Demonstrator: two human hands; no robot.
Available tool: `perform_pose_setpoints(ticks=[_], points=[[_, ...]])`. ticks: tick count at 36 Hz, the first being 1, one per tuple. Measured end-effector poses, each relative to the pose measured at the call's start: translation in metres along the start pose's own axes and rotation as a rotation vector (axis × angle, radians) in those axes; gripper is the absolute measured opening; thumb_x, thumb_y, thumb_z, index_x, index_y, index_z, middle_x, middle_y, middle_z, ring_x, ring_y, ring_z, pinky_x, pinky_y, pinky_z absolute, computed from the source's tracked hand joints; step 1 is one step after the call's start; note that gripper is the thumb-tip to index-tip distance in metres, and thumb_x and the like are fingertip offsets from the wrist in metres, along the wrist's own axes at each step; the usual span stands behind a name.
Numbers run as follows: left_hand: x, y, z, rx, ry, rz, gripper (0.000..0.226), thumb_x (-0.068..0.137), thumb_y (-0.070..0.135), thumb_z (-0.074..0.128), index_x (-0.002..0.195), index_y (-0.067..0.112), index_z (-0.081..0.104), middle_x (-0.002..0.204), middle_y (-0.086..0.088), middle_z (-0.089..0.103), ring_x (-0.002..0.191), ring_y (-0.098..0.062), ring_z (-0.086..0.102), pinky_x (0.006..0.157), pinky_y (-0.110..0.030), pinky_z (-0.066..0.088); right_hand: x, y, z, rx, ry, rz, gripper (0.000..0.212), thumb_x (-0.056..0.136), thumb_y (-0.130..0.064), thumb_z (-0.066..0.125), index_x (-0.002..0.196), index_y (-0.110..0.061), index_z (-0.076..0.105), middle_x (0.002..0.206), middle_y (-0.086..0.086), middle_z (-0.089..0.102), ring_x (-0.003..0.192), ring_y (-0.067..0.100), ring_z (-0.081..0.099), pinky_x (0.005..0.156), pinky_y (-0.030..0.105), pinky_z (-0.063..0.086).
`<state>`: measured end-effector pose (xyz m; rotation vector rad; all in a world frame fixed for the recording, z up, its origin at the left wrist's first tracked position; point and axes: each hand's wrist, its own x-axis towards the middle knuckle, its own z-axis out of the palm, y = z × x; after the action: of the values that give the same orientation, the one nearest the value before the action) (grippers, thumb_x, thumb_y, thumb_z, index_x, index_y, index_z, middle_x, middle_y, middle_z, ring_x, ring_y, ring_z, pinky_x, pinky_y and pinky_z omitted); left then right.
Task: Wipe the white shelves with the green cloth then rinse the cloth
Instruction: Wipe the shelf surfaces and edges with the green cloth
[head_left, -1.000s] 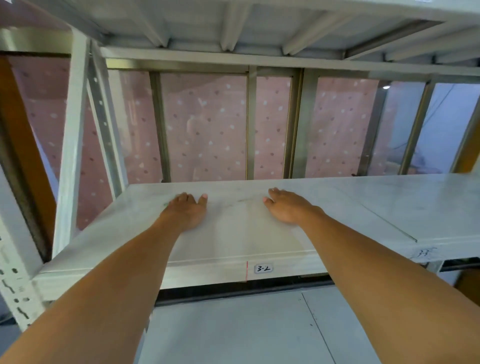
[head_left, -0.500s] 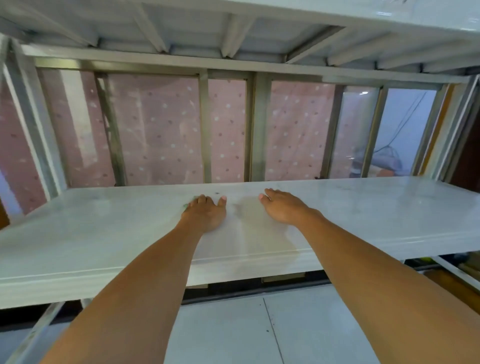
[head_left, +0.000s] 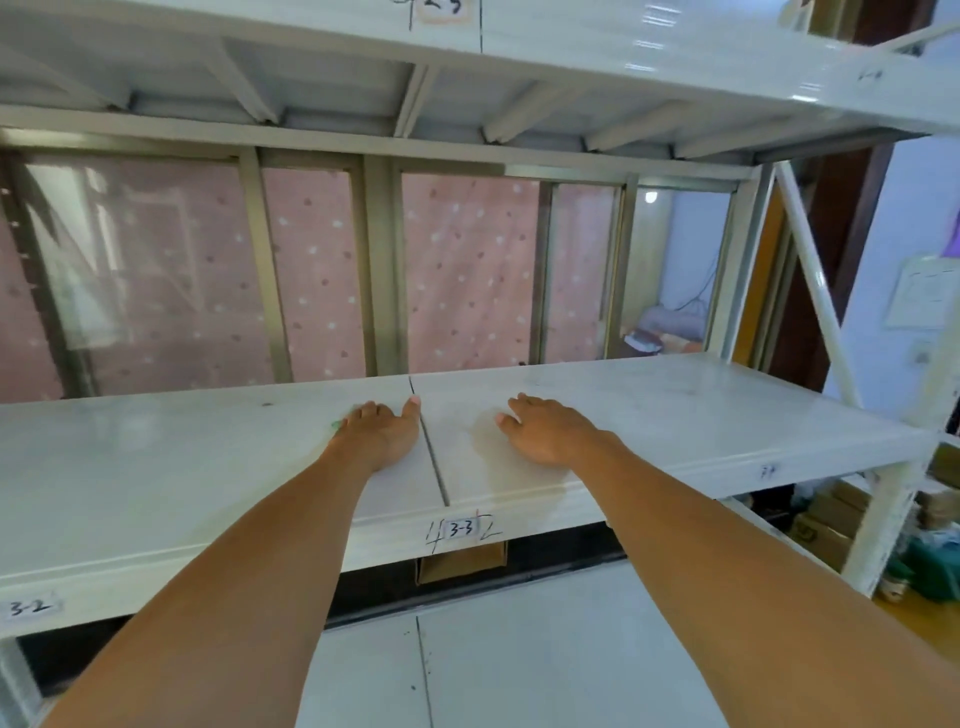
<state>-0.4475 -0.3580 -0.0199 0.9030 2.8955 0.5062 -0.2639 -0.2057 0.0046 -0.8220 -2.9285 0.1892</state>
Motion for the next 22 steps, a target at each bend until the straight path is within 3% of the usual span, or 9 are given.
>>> perform_pose_setpoints(ticks=[14,22], points=[[0.005,0.081,0.028,0.02,-0.023,0.042,0.093,0.091,0.07,-0.002,0.156,0.005,0.013,0.164,-0.012,0.006,0.15,-0.027,0.007,0.121,-0.043,0.006,-0.004,0.121,-0.011,0.121,0.148,0.186,0.062,0.105,-0.05,0.014,0.156,-0.018,0.028,0.162,0.005,0.028,0.147,0.026,0.029,0.118,0.042,0.021],[0.009,0.154,0.052,-0.01,-0.053,0.038,0.093,0.091,0.071,-0.001,0.156,0.006,0.008,0.164,-0.011,0.003,0.15,-0.027,0.004,0.121,-0.044,0.003,0.018,0.159,-0.016,0.136,0.162,0.164,0.063,0.104,-0.051,0.015,0.156,-0.017,0.029,0.161,0.007,0.03,0.146,0.028,0.031,0.117,0.043,0.023]])
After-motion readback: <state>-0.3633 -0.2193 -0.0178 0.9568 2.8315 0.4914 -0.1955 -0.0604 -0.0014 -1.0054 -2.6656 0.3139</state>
